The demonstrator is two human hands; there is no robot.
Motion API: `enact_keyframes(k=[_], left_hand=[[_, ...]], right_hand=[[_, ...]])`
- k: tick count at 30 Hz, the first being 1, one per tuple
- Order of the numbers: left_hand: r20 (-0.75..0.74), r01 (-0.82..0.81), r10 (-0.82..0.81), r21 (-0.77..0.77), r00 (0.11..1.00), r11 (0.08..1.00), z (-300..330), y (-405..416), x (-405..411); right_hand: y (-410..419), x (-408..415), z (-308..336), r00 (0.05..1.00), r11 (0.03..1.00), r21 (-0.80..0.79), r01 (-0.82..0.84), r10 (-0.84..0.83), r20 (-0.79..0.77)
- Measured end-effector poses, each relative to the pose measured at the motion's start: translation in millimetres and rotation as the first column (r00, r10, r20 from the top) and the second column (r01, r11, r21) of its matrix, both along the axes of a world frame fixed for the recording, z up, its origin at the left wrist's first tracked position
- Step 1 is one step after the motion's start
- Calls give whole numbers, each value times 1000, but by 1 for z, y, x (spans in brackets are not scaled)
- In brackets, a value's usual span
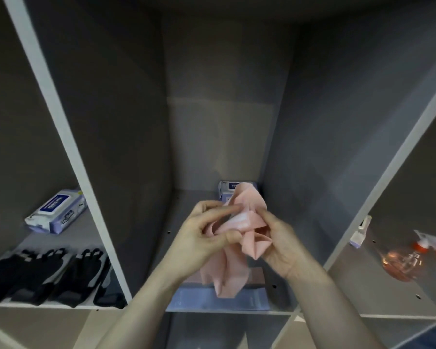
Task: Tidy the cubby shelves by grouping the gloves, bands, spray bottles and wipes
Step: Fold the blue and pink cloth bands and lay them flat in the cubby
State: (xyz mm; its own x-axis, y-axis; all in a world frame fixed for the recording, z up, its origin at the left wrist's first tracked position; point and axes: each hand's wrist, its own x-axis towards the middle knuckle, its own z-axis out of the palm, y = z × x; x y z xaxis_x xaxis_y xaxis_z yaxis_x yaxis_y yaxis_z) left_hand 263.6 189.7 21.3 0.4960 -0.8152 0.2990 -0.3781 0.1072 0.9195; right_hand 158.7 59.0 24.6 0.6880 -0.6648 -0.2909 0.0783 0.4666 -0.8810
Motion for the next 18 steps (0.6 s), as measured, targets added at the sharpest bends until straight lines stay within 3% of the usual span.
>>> enact_keyframes(k=[3,9,13,18], left_hand=[[-5,-138,138,20,990,990,0,-5,-4],[-64,-308,302,-144,951,940,1,-4,3],[-282,-310,271,-102,920,945,4,-1,6],[-288,-269,242,-60,927,961,4,0,4]], right_hand=[[5,1,-1,999,997,-63,-44,45,25],[5,-7,-2,993,873,-485,-49,-7,-114],[1,-17,-3,972,793,-607,-51,-101,-214],[5,-19,-11,920,667,-725,-171,-154,-359]])
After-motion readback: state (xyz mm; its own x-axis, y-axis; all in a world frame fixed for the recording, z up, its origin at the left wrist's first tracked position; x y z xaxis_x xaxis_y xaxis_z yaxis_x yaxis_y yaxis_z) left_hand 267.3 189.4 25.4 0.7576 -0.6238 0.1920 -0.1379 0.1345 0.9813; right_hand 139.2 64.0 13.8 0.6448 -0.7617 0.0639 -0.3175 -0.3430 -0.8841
